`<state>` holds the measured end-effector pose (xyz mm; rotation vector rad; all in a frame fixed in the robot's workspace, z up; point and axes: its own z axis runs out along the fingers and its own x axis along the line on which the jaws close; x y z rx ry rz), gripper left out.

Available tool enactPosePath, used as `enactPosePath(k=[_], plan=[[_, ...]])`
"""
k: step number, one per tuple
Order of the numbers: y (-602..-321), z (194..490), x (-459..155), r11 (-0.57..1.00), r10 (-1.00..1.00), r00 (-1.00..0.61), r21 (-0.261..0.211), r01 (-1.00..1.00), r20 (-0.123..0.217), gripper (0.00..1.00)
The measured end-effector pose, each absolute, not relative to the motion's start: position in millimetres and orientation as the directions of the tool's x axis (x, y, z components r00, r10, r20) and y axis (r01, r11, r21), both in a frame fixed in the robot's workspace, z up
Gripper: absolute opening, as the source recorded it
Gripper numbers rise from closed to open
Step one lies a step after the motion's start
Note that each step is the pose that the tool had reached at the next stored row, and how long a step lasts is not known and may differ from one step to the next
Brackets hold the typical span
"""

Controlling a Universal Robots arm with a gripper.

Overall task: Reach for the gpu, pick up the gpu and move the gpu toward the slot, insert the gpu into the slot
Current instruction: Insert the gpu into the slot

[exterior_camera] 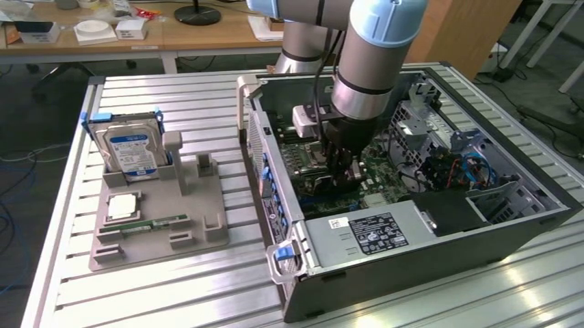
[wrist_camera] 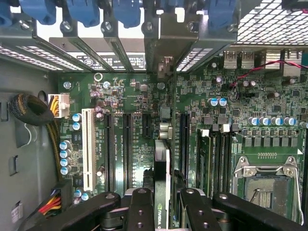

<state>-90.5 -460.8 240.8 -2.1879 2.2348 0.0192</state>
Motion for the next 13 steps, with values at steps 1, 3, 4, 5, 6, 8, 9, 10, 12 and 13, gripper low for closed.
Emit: enactPosePath(k=[1, 3, 4, 5, 6, 8, 9, 10, 12, 13], plan=[[-460.8, 240.5, -90.5, 0.021, -1.0, -0.021, -0.001, -1.0, -0.019, 0.26], [-460.6, 240.3, -90.6, 0.021, -1.0, -0.021, -0.001, -1.0, -0.02, 0.26], [-460.5, 240.2, -90.9, 0.022, -1.0, -0.022, 0.0, -1.0, -0.02, 0.26], [-460.5, 240.1, -91.0, 0.022, -1.0, -0.022, -0.001, -1.0, -0.02, 0.26], [-460.6, 240.1, -91.0, 0.022, -1.0, -0.022, -0.001, -1.0, -0.02, 0.26], [-460.6, 240.3, -90.7, 0.022, -1.0, -0.022, -0.001, -1.0, -0.02, 0.26], [-460.7, 239.6, -90.7, 0.022, -1.0, -0.022, -0.001, -1.0, -0.019, 0.26], [-460.7, 238.8, -90.7, 0.021, -1.0, -0.021, -0.001, -1.0, -0.019, 0.26], [-460.6, 238.6, -90.7, 0.021, -1.0, -0.021, -0.001, -1.0, -0.02, 0.26], [-460.6, 238.6, -90.8, 0.022, -1.0, -0.022, -0.001, -1.0, -0.02, 0.26]])
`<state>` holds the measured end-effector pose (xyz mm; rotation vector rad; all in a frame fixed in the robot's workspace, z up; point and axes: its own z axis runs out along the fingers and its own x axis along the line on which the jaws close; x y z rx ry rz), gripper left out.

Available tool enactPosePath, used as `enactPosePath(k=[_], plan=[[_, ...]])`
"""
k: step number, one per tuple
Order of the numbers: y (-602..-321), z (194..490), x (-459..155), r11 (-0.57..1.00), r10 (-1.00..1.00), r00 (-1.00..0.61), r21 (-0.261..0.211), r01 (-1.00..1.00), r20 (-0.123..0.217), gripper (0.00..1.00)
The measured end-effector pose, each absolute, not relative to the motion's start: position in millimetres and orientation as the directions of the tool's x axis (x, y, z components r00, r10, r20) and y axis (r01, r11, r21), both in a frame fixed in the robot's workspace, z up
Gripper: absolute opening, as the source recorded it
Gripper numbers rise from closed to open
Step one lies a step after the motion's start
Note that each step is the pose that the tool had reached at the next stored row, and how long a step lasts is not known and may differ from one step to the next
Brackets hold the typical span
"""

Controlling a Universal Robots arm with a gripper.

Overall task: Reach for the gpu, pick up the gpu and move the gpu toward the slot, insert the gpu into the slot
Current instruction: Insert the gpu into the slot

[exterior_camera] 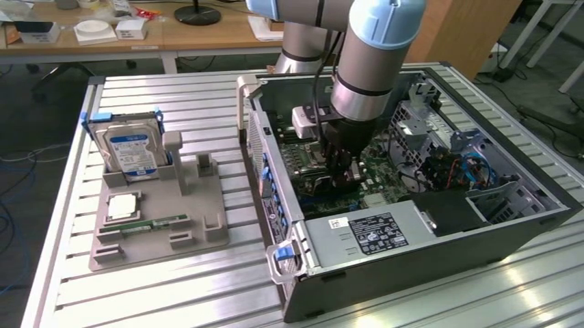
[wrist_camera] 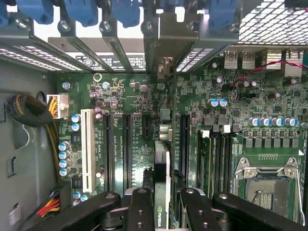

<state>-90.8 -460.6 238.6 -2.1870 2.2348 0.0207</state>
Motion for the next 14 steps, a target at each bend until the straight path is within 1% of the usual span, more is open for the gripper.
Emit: enactPosePath(k=[7, 8, 14], plan=[[-460.4, 238.8, -91.0, 0.022, -1.0, -0.022, -0.002, -1.0, -0.021, 0.27], [-460.6, 240.3, -90.8, 0.022, -1.0, -0.022, -0.002, -1.0, -0.02, 0.33], [-460.6, 254.8, -90.8, 0.022, -1.0, -0.021, -0.006, -1.0, -0.02, 0.33]])
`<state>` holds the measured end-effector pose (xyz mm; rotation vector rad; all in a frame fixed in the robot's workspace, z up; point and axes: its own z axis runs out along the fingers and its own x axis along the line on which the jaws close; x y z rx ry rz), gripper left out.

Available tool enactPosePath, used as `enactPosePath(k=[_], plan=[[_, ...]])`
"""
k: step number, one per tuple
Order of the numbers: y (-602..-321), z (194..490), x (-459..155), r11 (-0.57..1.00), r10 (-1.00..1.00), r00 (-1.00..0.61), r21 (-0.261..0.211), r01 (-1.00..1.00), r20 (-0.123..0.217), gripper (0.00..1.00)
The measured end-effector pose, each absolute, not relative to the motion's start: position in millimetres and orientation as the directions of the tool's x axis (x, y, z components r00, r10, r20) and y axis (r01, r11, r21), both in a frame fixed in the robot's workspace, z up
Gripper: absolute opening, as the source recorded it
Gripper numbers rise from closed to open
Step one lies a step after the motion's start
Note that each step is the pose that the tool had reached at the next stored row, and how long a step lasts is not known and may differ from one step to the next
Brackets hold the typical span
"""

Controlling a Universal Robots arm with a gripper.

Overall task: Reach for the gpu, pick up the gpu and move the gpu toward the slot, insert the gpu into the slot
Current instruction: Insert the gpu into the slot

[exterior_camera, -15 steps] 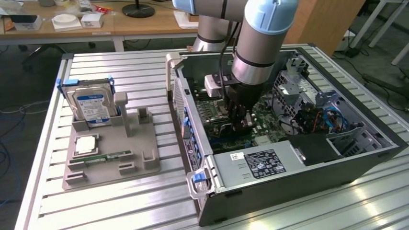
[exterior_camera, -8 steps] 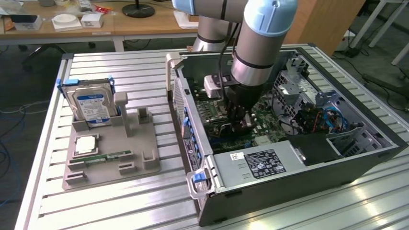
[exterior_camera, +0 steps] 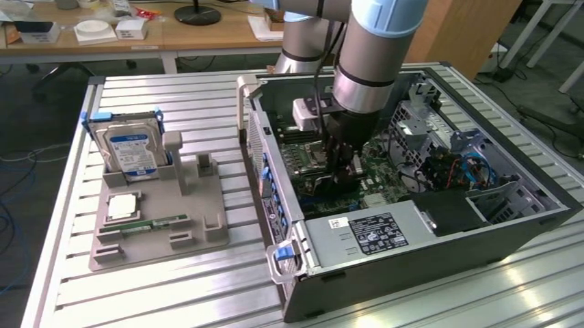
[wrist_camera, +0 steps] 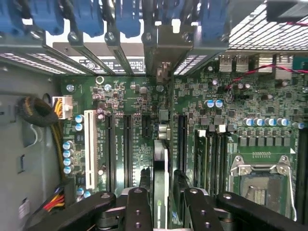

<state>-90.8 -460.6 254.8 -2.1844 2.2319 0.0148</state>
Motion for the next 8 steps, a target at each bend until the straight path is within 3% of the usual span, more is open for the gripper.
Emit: enactPosePath(k=[8], plan=[[-460.6, 272.3, -90.8, 0.022, -1.0, -0.021, -0.014, -1.0, -0.02, 0.33]])
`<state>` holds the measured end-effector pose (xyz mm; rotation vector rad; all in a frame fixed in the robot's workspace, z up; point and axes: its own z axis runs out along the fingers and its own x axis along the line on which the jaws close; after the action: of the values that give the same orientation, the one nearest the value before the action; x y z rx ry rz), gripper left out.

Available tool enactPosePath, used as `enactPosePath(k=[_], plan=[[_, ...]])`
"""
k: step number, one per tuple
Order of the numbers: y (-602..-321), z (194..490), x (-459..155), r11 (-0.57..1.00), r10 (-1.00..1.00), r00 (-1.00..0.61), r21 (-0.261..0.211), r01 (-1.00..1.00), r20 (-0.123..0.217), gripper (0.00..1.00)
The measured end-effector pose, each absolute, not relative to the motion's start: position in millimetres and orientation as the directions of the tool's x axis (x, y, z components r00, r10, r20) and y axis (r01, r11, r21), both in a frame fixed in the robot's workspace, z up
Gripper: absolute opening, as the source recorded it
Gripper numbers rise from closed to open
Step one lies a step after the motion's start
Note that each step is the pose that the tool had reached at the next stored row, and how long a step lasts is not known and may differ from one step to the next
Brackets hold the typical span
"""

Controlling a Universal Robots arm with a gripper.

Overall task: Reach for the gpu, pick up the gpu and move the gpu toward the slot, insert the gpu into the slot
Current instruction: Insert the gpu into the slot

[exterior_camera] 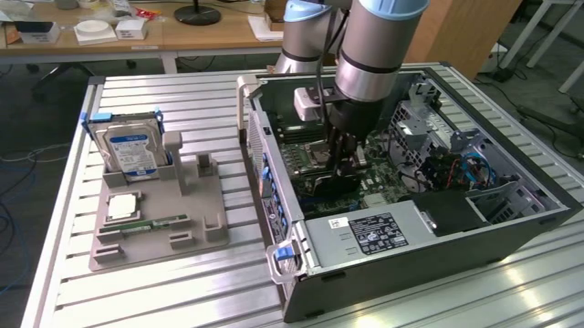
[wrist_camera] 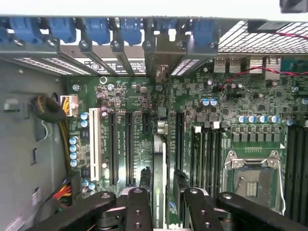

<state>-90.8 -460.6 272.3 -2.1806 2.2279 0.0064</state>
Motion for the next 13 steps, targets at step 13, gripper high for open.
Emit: enactPosePath(k=[13], plan=[[-460.5, 273.3, -90.8, 0.022, -1.0, -0.021, -0.015, -1.0, -0.017, 0.1]])
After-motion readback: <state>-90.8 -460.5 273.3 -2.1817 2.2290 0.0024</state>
